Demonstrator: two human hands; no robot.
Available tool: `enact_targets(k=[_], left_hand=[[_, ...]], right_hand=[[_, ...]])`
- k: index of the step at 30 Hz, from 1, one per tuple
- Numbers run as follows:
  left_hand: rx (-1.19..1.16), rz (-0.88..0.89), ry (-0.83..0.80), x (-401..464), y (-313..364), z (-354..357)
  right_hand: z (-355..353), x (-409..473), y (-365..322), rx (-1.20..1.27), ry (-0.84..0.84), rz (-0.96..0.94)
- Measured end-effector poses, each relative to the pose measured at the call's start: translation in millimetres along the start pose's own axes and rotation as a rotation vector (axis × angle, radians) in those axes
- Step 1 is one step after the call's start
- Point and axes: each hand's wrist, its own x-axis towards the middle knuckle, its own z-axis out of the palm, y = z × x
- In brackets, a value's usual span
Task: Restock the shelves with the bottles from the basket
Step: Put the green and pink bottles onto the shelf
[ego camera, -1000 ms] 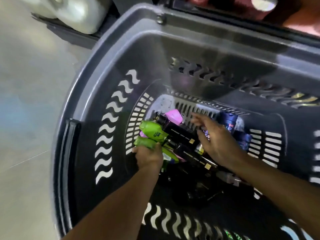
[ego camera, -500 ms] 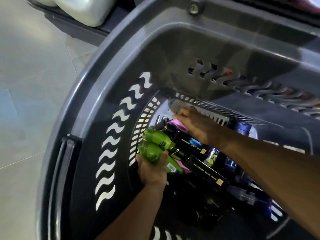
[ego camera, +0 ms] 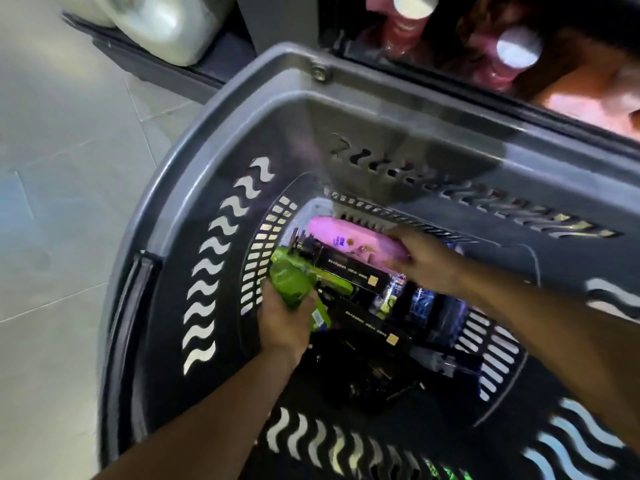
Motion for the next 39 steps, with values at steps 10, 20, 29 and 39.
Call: enact_targets(k=[10, 20, 29, 39], left_hand=[[0.147, 0.072, -0.191, -43.8, 91.7, -59.6], [0.105, 0.198, -0.453, -180.5, 230.4, -153.2], [0.001, 0.299, -0.502, -320.7, 352.1, -230.8], [-0.071, 0.303, -0.836, -453.7, 433.6, -291.9]], right_hand=[[-2.6, -128.9, -24.3, 0.369, 0.125, 0.101], [-26.8, -299.4, -140.2, 0.953, 0.226, 0.026], [-79.9, -461.2, -270.2, 1.081, 0.429, -0.101], [-86.9, -598.1, -352.6, 1.178, 0.670, -0.146]])
